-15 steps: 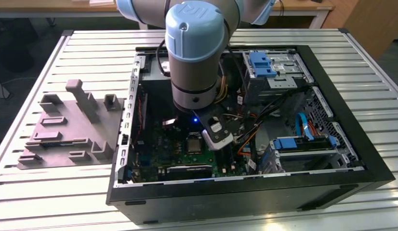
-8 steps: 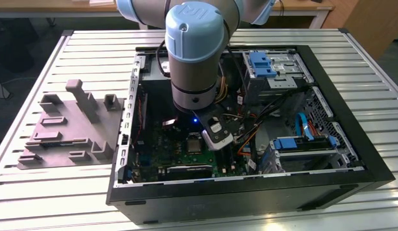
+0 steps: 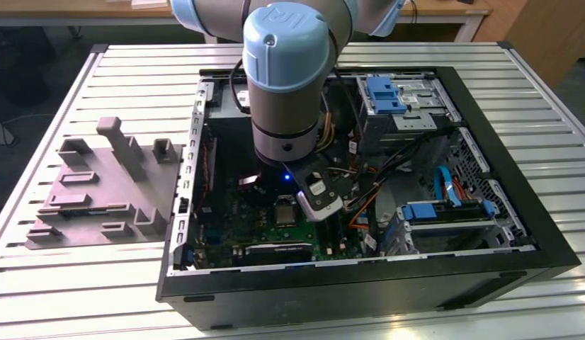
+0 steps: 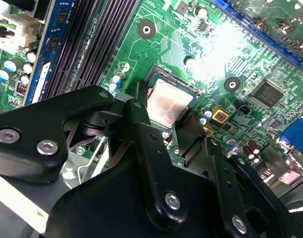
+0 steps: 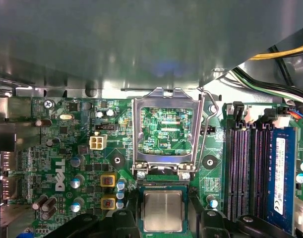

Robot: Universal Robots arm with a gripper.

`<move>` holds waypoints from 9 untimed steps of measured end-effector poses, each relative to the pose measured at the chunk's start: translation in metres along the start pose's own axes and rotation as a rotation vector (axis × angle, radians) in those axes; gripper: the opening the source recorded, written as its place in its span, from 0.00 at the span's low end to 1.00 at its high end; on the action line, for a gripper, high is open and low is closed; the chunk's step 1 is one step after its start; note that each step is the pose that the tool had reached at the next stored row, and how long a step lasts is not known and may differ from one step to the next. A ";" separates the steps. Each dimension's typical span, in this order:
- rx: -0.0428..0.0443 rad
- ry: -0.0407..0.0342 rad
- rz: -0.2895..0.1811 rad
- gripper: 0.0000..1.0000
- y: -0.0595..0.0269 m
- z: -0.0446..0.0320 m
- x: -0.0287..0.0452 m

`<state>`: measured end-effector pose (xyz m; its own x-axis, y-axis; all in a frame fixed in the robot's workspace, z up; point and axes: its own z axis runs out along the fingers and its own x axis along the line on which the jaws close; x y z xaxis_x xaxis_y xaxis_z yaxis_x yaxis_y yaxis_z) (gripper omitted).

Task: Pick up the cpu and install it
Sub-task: 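Place the cpu into insertion slot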

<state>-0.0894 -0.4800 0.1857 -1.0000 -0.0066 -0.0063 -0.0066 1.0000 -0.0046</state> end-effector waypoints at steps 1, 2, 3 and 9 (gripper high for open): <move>0.0000 0.0000 0.000 0.47 0.0000 0.0000 0.0000; 0.0000 0.0000 0.000 0.47 0.0000 0.0000 0.0000; -0.0004 -0.0002 0.000 0.48 0.0001 0.0001 -0.0001; -0.0001 -0.0001 0.000 0.54 0.0000 0.0001 -0.0001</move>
<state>-0.0893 -0.4800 0.1856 -1.0000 -0.0067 -0.0063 -0.0067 1.0000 -0.0044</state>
